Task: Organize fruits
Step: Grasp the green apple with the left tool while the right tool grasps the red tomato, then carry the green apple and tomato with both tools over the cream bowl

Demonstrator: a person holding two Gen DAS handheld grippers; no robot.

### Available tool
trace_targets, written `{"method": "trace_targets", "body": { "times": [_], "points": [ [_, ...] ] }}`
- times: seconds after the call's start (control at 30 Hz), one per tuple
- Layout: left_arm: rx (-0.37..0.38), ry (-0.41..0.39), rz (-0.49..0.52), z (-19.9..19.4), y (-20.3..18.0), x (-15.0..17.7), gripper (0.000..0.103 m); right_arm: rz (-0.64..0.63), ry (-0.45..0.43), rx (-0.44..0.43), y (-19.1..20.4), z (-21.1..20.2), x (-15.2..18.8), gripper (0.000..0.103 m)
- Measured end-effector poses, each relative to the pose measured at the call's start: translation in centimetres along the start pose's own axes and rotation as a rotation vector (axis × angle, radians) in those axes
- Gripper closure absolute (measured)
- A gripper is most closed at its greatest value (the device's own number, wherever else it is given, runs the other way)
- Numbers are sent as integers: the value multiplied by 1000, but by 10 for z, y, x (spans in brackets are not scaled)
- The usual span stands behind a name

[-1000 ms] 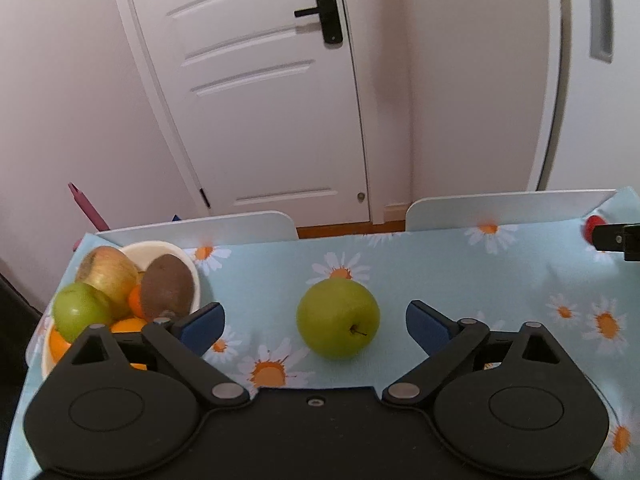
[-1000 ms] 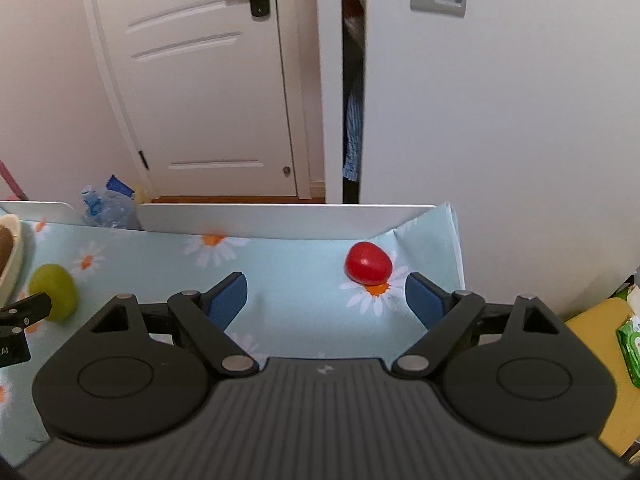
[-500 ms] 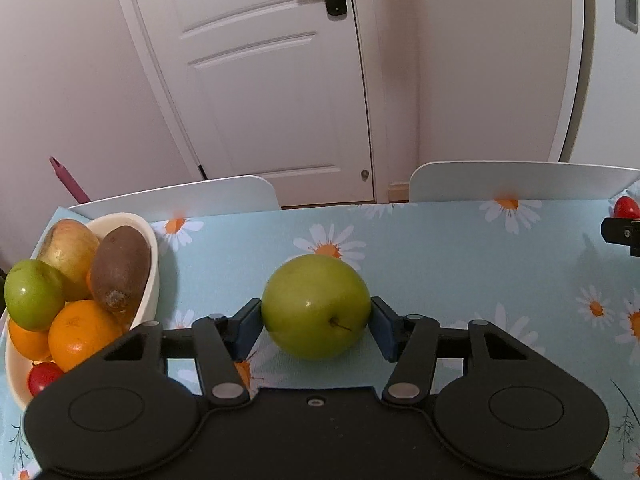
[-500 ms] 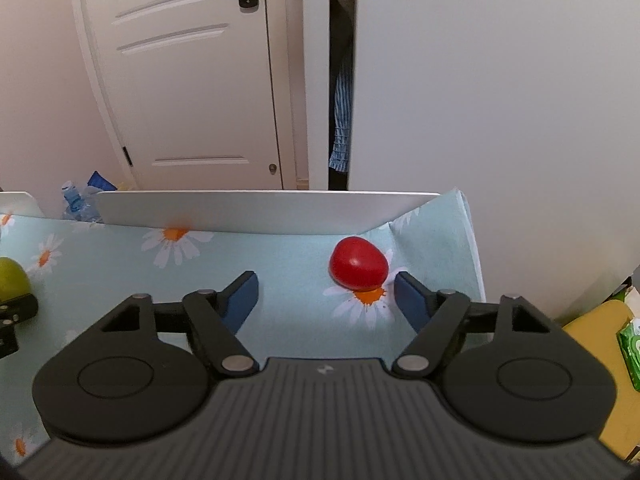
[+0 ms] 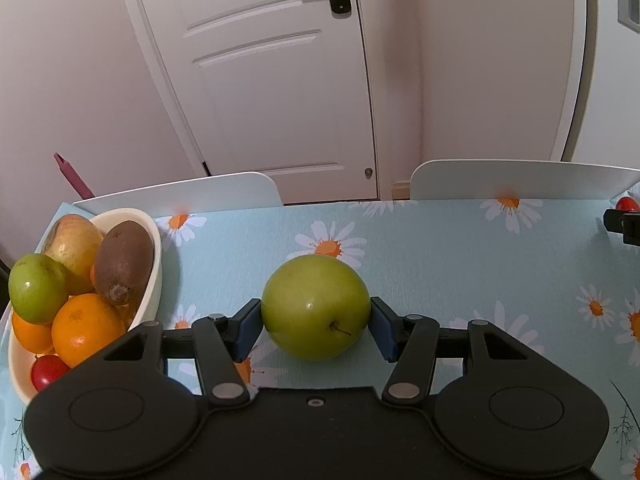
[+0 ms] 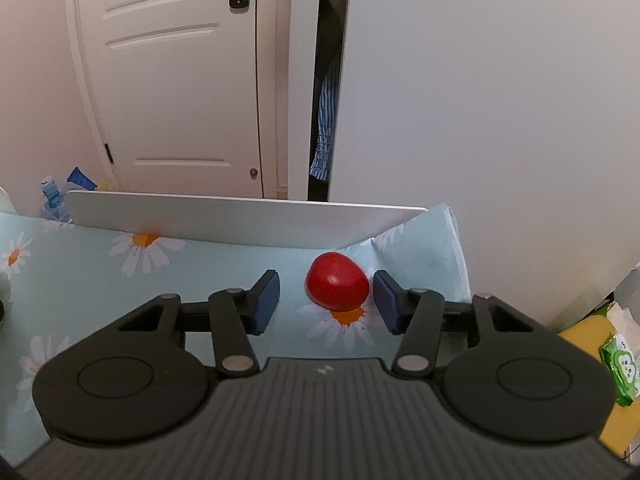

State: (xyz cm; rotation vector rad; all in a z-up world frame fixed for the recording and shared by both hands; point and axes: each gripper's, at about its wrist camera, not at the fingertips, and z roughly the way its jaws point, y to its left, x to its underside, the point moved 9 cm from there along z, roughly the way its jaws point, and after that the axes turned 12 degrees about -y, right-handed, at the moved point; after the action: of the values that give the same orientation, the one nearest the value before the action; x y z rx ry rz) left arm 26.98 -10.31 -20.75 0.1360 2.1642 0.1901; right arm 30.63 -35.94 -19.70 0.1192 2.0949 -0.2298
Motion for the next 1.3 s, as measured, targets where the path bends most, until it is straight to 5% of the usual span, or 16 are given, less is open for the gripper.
{"method": "trace_targets", "body": {
  "times": [0.23,0.83,1.3],
  "points": [
    [5,3,-2,0,1,0,42,-31,-9,33,0,4,0,53],
    [-1,-28,-47,-31,23,-8,42,-32,-42,-38,17,-23,-21,54],
    [-28,-92,-97,-88,77,-23,42,-70,-85,-206,93,-87,-57,54]
  ]
}}
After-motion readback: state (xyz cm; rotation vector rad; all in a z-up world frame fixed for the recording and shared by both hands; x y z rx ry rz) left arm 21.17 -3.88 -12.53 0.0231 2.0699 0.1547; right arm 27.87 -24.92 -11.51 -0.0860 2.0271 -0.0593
